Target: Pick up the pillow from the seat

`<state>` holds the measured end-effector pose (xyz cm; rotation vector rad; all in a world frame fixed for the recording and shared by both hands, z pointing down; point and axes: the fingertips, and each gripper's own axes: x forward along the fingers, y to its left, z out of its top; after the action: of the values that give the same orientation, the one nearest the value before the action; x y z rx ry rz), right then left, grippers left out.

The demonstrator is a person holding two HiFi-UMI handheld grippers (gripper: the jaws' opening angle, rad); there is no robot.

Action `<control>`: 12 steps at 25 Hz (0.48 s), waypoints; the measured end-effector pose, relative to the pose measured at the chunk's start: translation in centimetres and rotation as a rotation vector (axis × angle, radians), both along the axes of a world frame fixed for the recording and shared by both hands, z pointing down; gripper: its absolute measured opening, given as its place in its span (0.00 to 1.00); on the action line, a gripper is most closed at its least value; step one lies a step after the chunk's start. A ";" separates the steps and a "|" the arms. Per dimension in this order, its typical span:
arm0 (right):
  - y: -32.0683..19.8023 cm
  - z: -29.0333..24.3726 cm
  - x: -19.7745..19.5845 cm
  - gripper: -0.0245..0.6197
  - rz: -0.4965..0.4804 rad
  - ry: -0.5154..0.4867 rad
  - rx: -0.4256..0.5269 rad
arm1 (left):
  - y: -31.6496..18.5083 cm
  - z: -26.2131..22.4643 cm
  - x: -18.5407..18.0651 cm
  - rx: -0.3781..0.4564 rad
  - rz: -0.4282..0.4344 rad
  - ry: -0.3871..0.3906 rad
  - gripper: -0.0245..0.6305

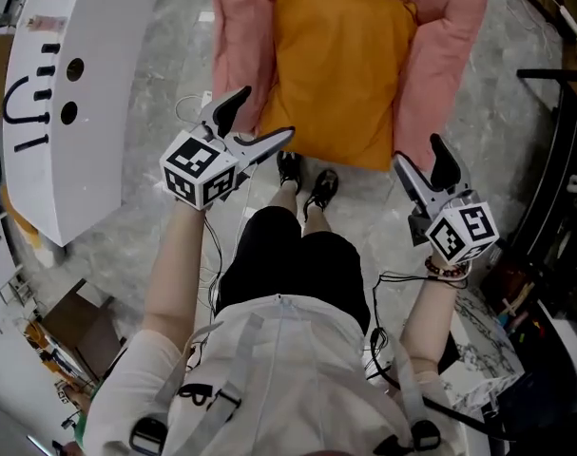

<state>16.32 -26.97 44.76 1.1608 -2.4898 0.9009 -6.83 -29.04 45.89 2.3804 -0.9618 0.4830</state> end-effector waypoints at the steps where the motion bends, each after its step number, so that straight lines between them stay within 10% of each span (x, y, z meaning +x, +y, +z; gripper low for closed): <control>1: -0.6 0.8 0.1 0.60 0.006 0.002 -0.006 | -0.5 0.8 0.1 -0.004 0.012 -0.010 0.70; 12: -4.0 9.1 1.1 0.62 0.047 0.059 -0.096 | -4.5 9.5 0.4 -0.163 0.041 0.035 0.77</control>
<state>17.45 -31.00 53.83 1.2013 -2.3546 0.9732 -6.47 -33.54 55.36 2.2584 -0.8266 0.5135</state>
